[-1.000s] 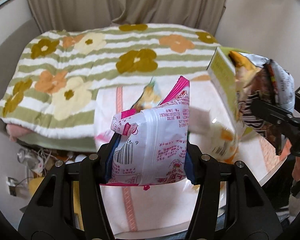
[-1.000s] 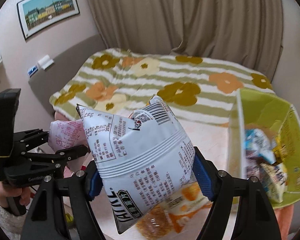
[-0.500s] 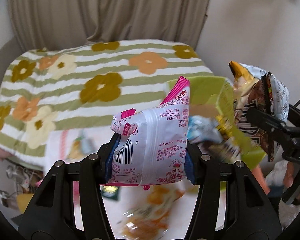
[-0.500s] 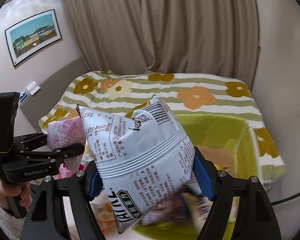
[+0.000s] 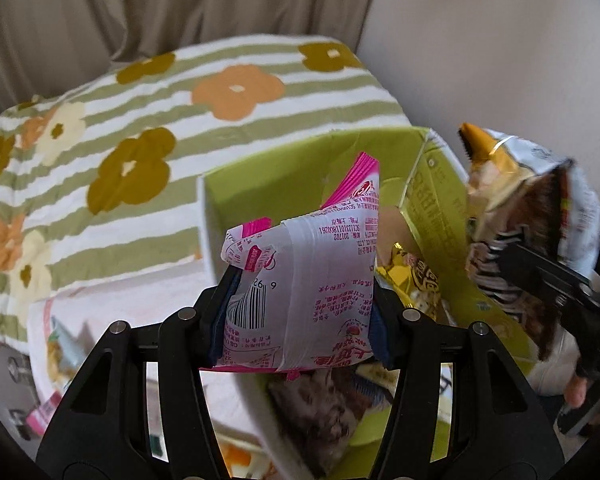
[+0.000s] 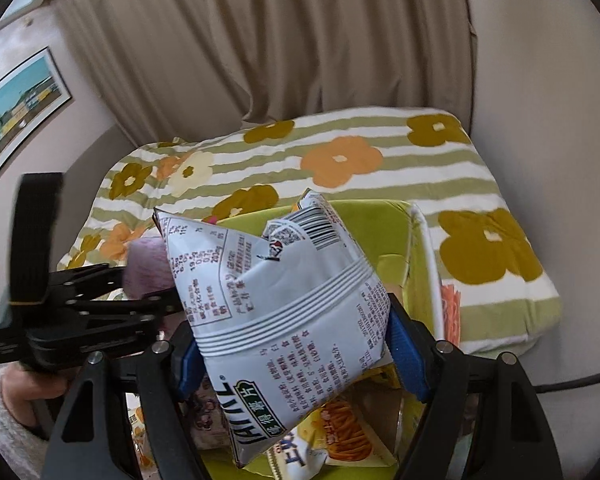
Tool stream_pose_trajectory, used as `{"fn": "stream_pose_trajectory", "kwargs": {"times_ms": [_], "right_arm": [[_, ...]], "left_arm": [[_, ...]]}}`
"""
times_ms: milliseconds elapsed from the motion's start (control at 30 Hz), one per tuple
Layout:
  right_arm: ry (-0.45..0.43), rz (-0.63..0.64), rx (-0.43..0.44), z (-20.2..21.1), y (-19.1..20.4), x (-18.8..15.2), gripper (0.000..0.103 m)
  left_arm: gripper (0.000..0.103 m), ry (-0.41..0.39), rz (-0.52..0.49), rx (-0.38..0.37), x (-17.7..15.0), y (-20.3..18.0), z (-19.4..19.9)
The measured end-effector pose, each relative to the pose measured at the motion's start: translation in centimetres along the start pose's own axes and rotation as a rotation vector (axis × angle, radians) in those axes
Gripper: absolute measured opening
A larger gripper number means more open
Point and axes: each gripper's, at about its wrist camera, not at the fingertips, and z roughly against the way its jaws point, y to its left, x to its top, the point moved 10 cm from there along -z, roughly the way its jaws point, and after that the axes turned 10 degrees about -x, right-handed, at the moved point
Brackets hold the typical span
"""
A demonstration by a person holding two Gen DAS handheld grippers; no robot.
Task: Organize snacks
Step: 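Carry both bags over the yellow-green box and open both grippers inside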
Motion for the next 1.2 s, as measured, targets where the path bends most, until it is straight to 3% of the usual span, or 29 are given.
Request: {"fn": "stream_pose_trajectory", "kwargs": {"times_ms": [100, 167, 267, 300, 800, 967, 1100, 1200], "right_arm": [[0.015, -0.015, 0.003, -0.5, -0.4, 0.0, 0.073], [0.02, -0.02, 0.001, -0.7, -0.7, 0.1, 0.073], [0.026, -0.046, 0.001, -1.0, -0.8, 0.0, 0.073], [0.028, -0.055, 0.003, -1.0, -0.9, 0.0, 0.073], [0.096, -0.068, -0.033, -2.8, -0.4, -1.1, 0.073], [0.085, -0.038, -0.064, -3.6, 0.2, -0.5, 0.075], [0.012, -0.03, -0.034, -3.3, 1.1, 0.0, 0.102], [0.009, 0.012, -0.039, -3.1, 1.6, -0.7, 0.102]], "left_arm": [[0.052, 0.043, -0.003, -0.004, 0.4, -0.1, -2.0], [0.058, 0.052, -0.002, 0.003, 0.7, 0.1, -2.6], [0.096, 0.063, -0.009, 0.035, 0.9, 0.3, -2.9], [0.098, 0.056, -0.012, 0.034, 0.8, 0.4, -2.7], [0.098, 0.016, 0.068, 0.004, -4.3, 3.1, 1.9], [0.098, 0.017, 0.077, 0.031, -5.9, 4.0, 2.8], [0.098, 0.019, 0.099, 0.033, -7.0, 4.7, 3.3], [0.098, 0.022, 0.104, 0.039, -8.0, 4.8, 3.6]]}}
